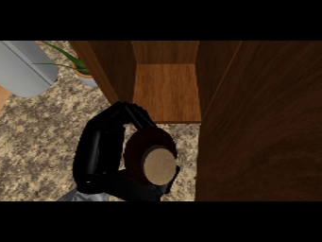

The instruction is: Pick up the wine, place it into the cabinet and close the cabinet

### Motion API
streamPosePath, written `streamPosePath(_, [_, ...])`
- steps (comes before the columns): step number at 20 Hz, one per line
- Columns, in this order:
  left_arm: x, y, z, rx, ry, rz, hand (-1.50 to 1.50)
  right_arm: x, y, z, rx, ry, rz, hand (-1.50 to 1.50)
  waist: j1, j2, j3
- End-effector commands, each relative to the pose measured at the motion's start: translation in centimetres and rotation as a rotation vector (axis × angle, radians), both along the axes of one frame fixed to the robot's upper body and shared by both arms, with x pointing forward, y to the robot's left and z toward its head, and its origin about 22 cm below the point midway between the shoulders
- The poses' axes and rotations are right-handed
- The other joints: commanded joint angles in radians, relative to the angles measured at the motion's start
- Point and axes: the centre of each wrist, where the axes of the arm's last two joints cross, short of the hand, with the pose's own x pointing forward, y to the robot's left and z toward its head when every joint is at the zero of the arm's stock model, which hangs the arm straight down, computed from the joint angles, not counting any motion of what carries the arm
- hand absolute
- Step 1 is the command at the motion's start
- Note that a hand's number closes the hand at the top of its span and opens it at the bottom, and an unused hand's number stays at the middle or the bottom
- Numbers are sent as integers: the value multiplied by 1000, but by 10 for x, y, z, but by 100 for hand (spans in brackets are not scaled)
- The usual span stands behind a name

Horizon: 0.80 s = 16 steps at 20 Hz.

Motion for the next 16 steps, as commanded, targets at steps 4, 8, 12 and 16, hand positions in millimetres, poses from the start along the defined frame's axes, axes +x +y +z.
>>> streamPosePath(4, [8, -34, 16, 19, 10, 23, 150, -24, -10, 12, 46, -44, 39, -150, 1, 0, 0])
streamPosePath(8, [31, -49, 14, 28, 7, 93, 150, -40, 1, 9, 37, -38, 24, -150, -8, 0, 0])
streamPosePath(12, [37, -61, 18, 61, -3, 100, 150, -29, -5, 6, 31, -34, 44, -150, -4, 1, 0])
streamPosePath(16, [37, -57, 4, 78, -17, 121, 150, -46, 3, 18, 27, -43, 50, -150, -4, 0, -1])
